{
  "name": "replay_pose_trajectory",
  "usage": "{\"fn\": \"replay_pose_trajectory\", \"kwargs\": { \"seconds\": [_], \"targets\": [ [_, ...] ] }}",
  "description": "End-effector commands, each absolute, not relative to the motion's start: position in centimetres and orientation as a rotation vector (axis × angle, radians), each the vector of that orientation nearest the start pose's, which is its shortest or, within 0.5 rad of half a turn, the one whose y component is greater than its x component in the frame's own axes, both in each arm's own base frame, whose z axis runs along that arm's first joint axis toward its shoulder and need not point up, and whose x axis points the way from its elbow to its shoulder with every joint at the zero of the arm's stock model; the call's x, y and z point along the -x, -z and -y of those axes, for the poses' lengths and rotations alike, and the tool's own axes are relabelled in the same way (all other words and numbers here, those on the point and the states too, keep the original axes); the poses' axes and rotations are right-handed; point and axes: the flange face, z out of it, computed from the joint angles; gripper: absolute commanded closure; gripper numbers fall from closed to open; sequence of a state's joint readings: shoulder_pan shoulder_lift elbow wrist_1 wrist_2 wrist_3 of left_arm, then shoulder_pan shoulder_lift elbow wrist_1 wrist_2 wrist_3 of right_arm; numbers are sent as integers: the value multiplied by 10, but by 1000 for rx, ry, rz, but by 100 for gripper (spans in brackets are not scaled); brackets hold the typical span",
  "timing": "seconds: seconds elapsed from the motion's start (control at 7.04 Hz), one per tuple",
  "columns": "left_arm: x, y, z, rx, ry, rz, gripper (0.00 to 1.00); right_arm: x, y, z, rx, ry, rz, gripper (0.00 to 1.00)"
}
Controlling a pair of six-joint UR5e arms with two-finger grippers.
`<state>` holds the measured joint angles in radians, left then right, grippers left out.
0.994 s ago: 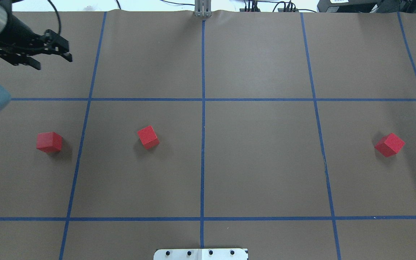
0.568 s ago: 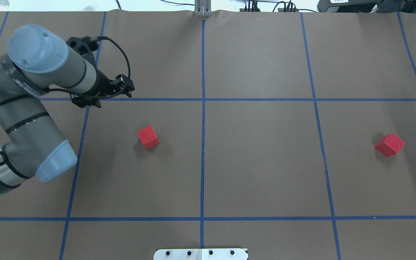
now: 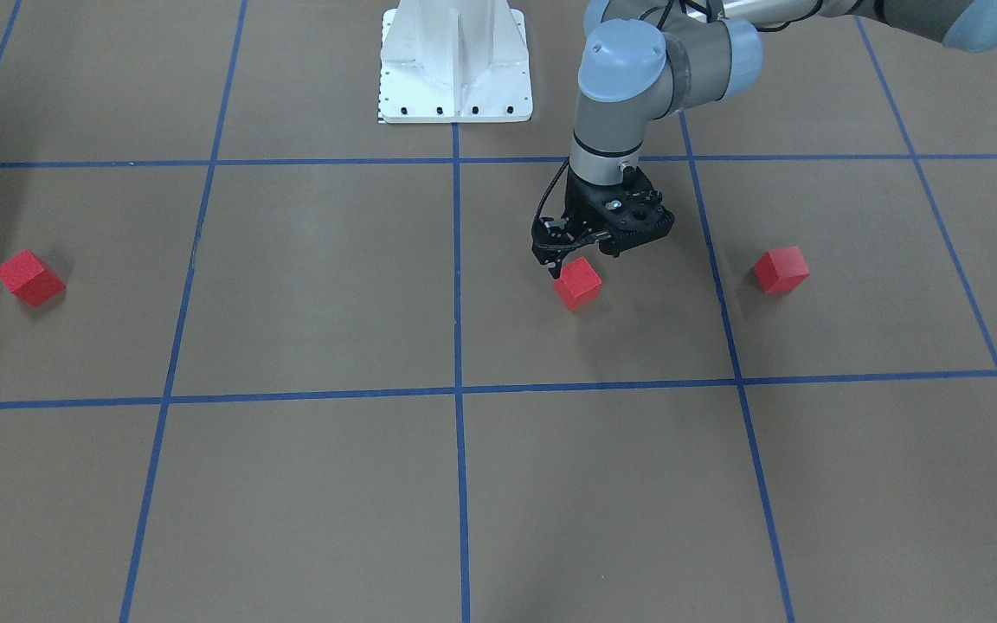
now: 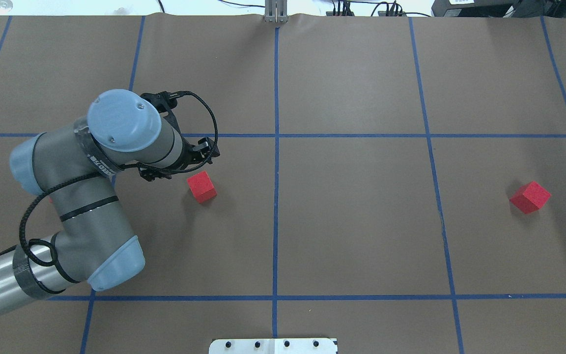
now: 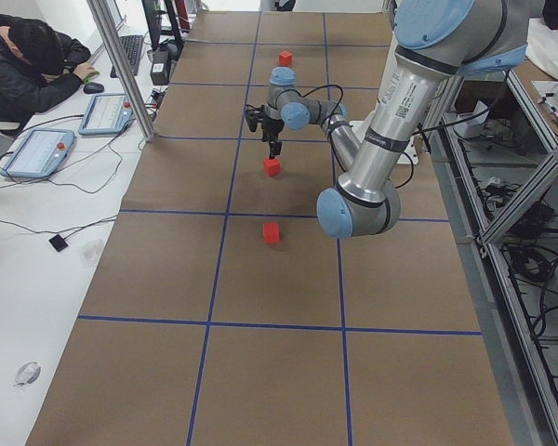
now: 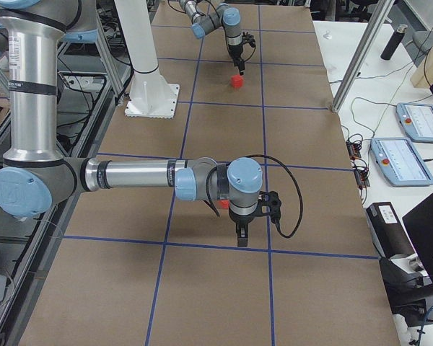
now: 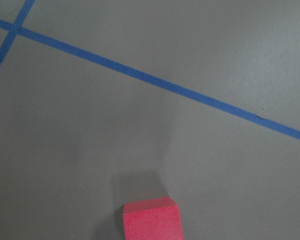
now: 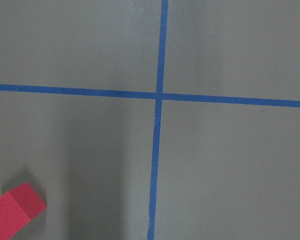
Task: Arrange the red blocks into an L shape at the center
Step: 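Reach the left gripper down over the middle red cube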
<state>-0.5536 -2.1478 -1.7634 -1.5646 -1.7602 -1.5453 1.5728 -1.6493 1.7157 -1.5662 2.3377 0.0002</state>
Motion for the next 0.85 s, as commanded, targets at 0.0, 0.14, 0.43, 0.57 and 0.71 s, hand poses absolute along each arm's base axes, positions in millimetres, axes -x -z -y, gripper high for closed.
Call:
{"fn": "replay_pose_trajectory", "kwargs": {
  "seconds": [0.0, 0.14, 0.43, 0.57, 0.71],
  "targets": [
    [-517, -257, 440, -50, 425, -748, 0, -65, -626, 462, -66, 25, 767, 1],
    [-519, -259, 439, -51, 422, -744, 0, -65, -626, 462, -66, 25, 767, 1],
    [-523, -263, 440, -48, 421, -735, 0, -66, -626, 462, -67, 25, 767, 1],
    [-526, -267, 442, -46, 421, -728, 0, -66, -626, 461, -66, 24, 767, 1],
    [-528, -269, 444, -45, 420, -722, 0, -66, -626, 461, -66, 24, 767, 1]
  ]
}}
